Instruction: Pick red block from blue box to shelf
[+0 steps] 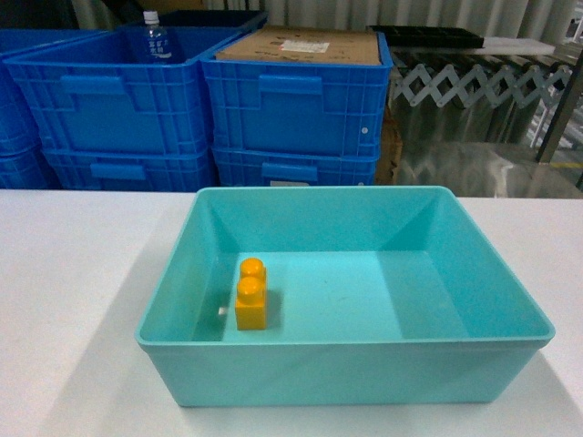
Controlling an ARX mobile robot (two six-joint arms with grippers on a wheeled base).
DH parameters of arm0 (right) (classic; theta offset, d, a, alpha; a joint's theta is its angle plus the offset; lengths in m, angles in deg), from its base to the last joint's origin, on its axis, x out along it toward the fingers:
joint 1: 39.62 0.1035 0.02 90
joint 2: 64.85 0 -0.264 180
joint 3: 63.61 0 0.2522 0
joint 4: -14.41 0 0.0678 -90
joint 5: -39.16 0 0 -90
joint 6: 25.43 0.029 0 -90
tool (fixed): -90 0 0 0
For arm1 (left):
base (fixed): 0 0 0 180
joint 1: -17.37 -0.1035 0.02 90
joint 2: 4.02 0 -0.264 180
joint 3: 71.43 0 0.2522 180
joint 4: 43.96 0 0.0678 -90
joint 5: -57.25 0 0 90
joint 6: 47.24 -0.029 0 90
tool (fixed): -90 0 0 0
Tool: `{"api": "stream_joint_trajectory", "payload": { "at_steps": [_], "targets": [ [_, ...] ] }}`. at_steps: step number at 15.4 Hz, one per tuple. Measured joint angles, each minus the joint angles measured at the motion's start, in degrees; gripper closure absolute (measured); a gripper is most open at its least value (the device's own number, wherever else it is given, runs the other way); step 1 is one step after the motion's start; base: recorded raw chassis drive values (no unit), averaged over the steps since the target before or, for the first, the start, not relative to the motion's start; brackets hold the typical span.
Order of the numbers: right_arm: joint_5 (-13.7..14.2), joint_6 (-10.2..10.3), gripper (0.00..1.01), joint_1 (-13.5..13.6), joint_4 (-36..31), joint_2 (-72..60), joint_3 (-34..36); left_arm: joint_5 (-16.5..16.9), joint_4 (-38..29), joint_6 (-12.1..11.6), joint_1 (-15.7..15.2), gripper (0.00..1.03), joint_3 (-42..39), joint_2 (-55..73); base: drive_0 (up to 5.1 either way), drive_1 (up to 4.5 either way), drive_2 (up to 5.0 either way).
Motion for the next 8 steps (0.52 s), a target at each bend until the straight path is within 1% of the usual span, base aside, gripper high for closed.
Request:
{"api": "stream_joint_trajectory", "payload": {
  "at_steps": [8],
  "targets": [
    [0.0, 0.0, 0.72, 0.0, 0.0, 0.0, 0.0, 0.0, 0.0, 0.0, 0.0, 0.05, 0.0, 0.0, 0.0, 0.00, 0.0]
  ]
}}
